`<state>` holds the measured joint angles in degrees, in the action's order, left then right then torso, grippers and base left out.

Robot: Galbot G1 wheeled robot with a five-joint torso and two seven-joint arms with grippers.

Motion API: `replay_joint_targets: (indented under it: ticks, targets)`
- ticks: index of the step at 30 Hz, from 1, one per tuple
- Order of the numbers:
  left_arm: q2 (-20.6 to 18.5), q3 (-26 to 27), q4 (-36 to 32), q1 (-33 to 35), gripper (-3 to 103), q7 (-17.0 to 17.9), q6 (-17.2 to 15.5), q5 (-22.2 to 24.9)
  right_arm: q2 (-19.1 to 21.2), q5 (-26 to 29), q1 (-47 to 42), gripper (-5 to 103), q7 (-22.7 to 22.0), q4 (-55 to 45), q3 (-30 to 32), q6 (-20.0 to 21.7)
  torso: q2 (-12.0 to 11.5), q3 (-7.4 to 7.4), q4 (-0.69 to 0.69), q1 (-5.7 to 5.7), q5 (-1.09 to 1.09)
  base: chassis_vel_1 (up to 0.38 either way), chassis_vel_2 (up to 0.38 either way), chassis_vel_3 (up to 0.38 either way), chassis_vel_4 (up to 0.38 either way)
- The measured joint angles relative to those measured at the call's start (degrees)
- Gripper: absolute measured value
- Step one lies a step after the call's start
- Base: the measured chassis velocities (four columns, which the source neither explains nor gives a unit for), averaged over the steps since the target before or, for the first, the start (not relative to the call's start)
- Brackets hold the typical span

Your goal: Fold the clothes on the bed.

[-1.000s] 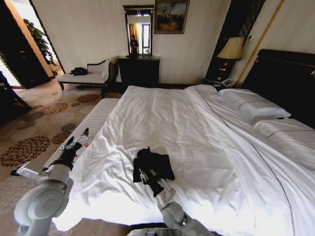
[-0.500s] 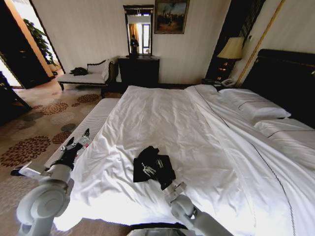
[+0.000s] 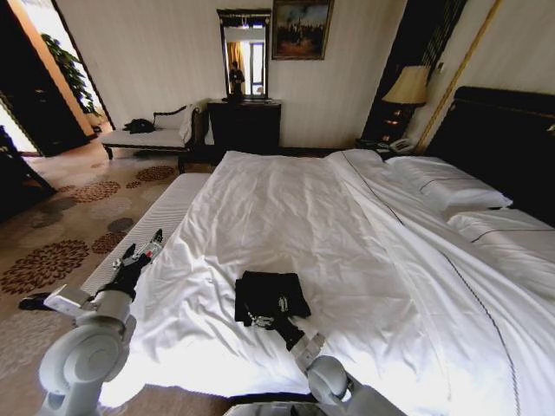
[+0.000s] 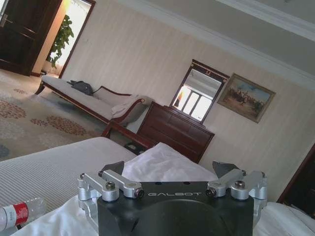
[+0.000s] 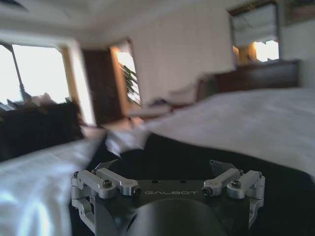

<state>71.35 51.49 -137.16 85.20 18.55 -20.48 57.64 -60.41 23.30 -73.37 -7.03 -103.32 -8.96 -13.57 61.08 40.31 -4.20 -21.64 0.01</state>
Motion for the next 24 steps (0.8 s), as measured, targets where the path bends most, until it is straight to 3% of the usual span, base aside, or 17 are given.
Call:
replay_joint_targets:
  ticks: [2,5,14,18,24]
  targets:
    - [0.04,0.06,0.0,0.05,100,0.08,-0.01,0.0,0.99,0.95,-0.82,100,-4.19,-1.29,0.34,3.33,0.0,0.0,0.0,0.0,0.0,0.0,0.0,0.0,0.0]
    - [0.07,0.1,-0.01,0.12,100,0.1,-0.01,0.0,1.42,3.7,-1.72,100,-5.35,-3.04,1.55,4.11,0.0,0.0,-0.01,0.0,0.0,0.0,0.0,0.0,0.0]
    - [-0.28,0.32,-0.51,0.34,100,0.25,-0.02,0.06,-1.72,17.32,3.15,100,-1.75,-4.37,5.05,1.04,0.0,0.0,0.0,0.0,-0.01,0.0,0.0,0.0,0.0]
    - [-0.48,0.56,-1.03,0.97,100,0.31,-0.12,0.09,-7.32,24.09,7.91,100,0.35,0.84,3.6,0.57,0.0,0.01,0.0,0.0,-0.01,0.0,0.0,0.0,0.0]
    - [-0.14,1.67,-1.1,1.47,100,0.78,-0.49,0.12,-11.0,25.49,11.35,100,2.01,7.26,1.04,0.3,0.0,0.0,0.01,0.0,-0.01,0.0,0.0,0.0,0.0]
